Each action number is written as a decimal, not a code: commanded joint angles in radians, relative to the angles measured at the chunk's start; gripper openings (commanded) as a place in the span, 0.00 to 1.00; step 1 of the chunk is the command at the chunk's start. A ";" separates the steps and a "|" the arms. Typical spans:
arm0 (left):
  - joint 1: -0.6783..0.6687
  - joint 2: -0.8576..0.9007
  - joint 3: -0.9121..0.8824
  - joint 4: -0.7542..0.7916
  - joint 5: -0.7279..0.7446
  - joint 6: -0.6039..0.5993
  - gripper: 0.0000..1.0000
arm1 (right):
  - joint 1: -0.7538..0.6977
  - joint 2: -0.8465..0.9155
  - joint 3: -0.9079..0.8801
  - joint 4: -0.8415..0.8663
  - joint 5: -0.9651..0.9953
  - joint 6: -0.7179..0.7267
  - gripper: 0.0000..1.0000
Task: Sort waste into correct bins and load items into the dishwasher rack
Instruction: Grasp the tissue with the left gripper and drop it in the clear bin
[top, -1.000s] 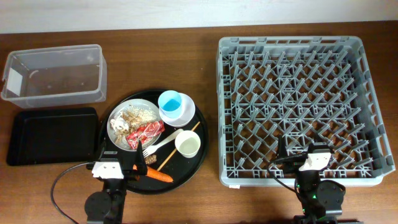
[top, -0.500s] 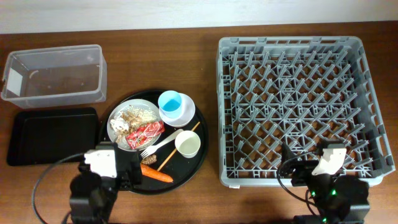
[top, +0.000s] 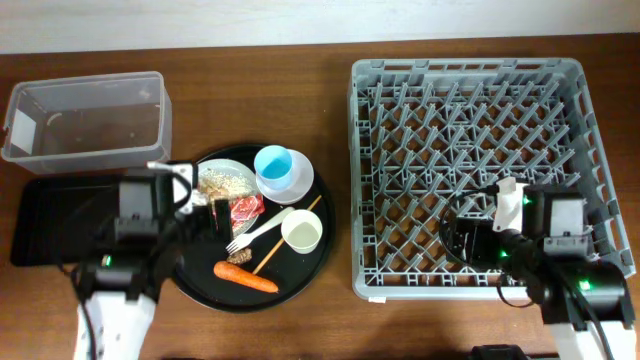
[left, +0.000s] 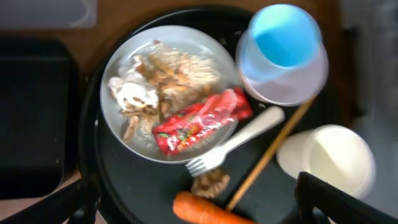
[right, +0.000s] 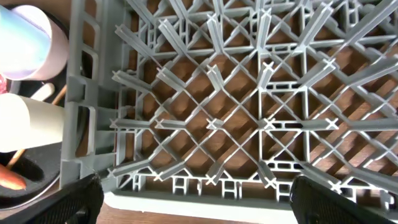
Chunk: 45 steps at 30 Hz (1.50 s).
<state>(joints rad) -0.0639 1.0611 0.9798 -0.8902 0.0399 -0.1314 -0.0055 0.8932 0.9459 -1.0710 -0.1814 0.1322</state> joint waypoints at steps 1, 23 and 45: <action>0.070 0.187 0.017 0.098 -0.078 -0.122 0.99 | 0.005 0.040 0.021 -0.001 0.029 0.004 0.99; 0.187 0.614 0.019 0.367 0.050 -0.197 0.16 | 0.005 0.095 0.021 0.005 0.040 0.004 0.99; 0.316 0.563 0.241 0.676 -0.127 -0.156 0.01 | 0.005 0.095 0.021 0.004 0.039 0.004 0.99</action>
<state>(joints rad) 0.2054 1.5433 1.2186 -0.2562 -0.0685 -0.3031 -0.0055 0.9886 0.9466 -1.0706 -0.1551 0.1318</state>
